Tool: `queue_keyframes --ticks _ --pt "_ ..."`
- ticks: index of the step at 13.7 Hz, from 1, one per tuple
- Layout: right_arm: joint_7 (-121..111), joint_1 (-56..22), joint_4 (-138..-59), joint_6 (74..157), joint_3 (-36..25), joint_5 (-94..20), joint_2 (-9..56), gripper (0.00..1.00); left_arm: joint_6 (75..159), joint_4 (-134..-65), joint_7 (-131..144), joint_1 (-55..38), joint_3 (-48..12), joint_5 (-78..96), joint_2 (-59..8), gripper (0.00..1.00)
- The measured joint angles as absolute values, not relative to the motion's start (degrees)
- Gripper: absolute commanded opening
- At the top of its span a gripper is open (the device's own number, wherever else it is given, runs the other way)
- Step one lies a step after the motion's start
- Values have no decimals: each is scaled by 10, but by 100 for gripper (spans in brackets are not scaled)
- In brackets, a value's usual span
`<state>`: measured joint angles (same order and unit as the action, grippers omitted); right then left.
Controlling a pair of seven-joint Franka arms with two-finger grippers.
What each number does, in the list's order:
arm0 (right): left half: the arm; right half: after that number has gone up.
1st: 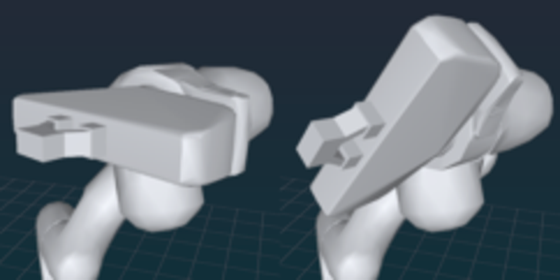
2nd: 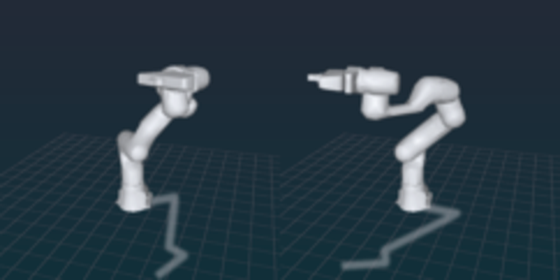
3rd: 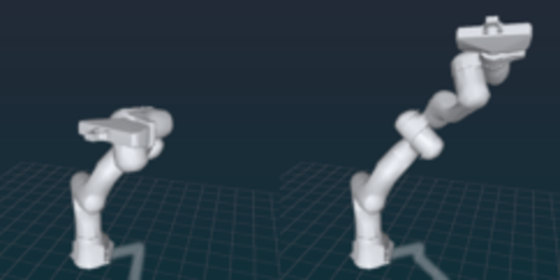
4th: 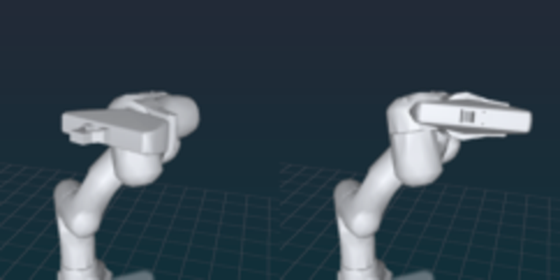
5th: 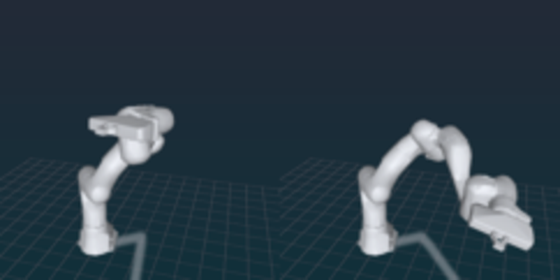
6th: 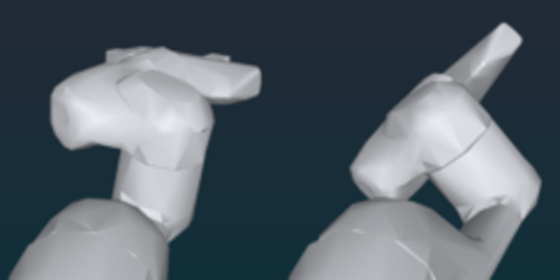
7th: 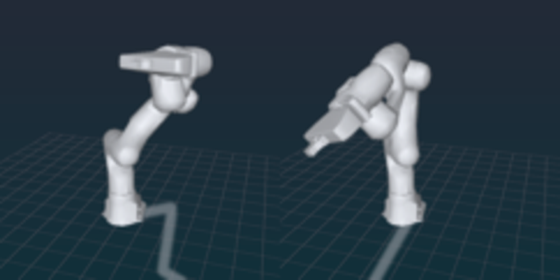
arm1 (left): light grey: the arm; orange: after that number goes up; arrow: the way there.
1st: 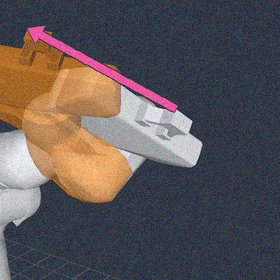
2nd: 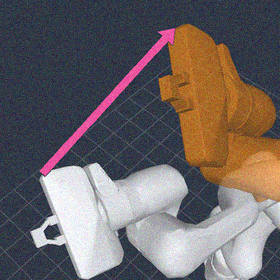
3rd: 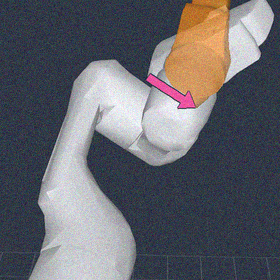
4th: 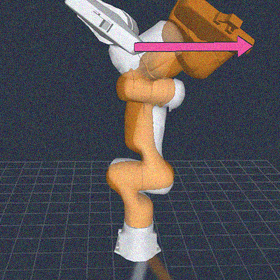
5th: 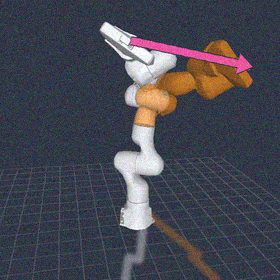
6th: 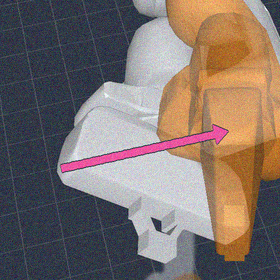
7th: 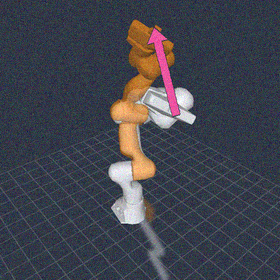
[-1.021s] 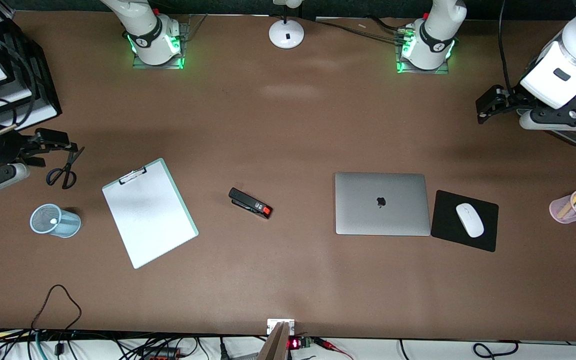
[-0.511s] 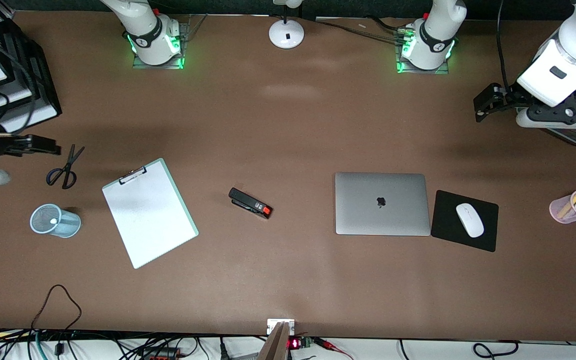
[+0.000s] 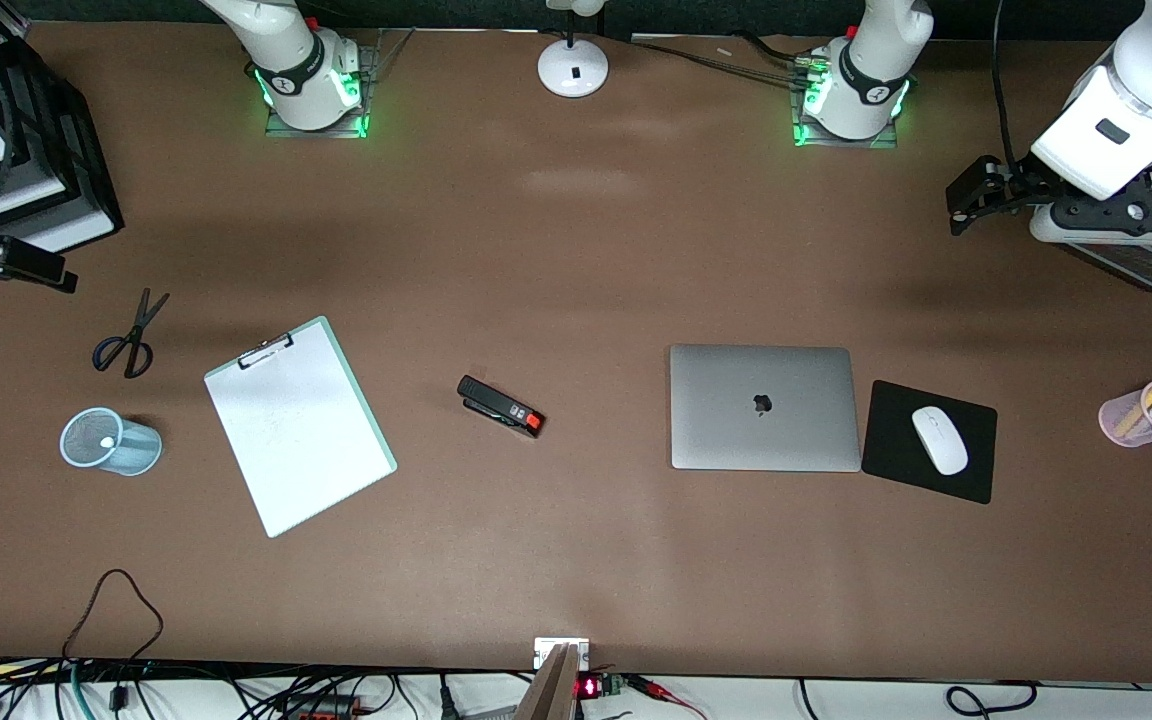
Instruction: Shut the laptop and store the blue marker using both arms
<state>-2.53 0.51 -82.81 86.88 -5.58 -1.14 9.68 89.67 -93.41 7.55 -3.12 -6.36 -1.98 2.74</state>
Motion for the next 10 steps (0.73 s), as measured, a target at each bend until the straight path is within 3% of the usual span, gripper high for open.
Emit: queue_keyframes --ticks 10 --pt "-24 6 -933 916 -61 -10 14 100 898 -947 74 -30 -63 -9 40 100"
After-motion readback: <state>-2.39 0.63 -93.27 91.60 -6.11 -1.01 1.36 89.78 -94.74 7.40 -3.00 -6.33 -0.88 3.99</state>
